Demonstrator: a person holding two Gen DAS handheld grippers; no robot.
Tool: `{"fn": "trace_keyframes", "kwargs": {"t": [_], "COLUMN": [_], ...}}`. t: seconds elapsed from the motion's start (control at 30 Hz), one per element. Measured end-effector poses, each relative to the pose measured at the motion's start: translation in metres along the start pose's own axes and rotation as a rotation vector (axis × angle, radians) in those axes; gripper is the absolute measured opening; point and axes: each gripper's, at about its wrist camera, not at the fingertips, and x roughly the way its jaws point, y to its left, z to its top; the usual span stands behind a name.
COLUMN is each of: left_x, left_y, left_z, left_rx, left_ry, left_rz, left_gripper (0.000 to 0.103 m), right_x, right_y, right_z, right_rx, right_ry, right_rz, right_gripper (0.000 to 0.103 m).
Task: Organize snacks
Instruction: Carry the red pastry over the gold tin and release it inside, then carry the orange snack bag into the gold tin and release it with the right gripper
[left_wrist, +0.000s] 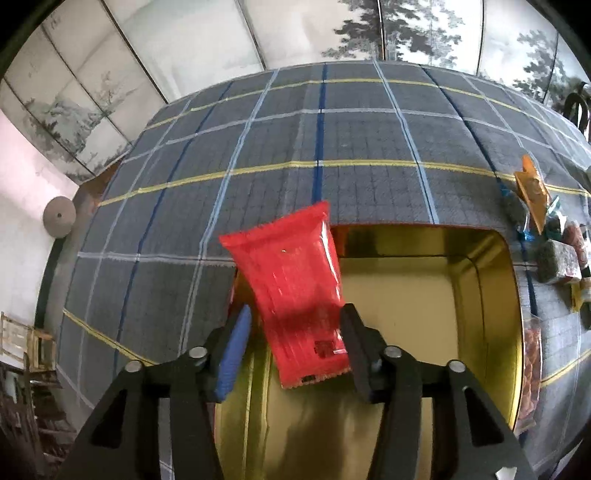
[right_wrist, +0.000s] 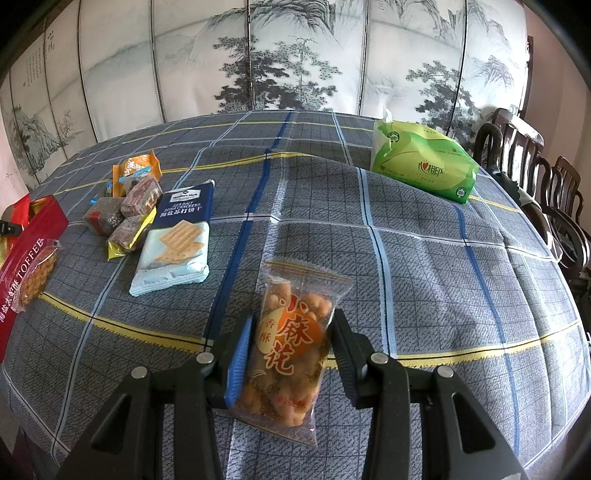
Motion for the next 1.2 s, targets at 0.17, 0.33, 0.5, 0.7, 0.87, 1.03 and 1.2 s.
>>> {"fn": "trace_keyframes", "kwargs": {"t": [0.17, 0.33, 0.5, 0.7, 0.87, 1.03, 1.2], "left_x": [-0.011, -0.039, -0.069, -0.102, -0.133, -0.142, -0.142], "left_y": [0.003, 0.012, 0.016, 0.018, 0.003, -0.006, -0.008], "left_z": [0.001, -0.007, -0.035, -0.083, -0.116, -0.14, -0.158], "left_rx": [-0.014, -0.06, -0.125, -0.213, -0.21, -0.236, -0.27], "left_ry": [-0.034, -0.079, -0.088, -0.077, -0.126, -0.105, -0.087], "left_rz": [-0.024, -0.024, 0.021, -0.028, -0.009, -0.062, -0.06], "left_gripper": [0.062, 0.068, 0.068, 0.068, 0.069, 0.072, 0.072], "right_x": [0.0, 0.0, 0.0, -0.005, -0.015, -0.026, -0.044], "right_y": [0.0, 0.0, 0.0, -0.003, -0.009, -0.012, -0.001], "right_z": [0.0, 0.0, 0.0, 0.0, -0.009, -0.017, -0.018], "right_rx": [0.0, 0.0, -0.002, 0.015, 0.043, 0.07, 0.057], "right_ry": [0.0, 0.0, 0.004, 0.035, 0.046, 0.049, 0.033], "right_rz": [0.0, -0.001, -0.001, 0.025, 0.048, 0.066, 0.098], "right_gripper": [0.041, 0.041, 0.041, 0.041, 0.041, 0.041, 0.041]}}
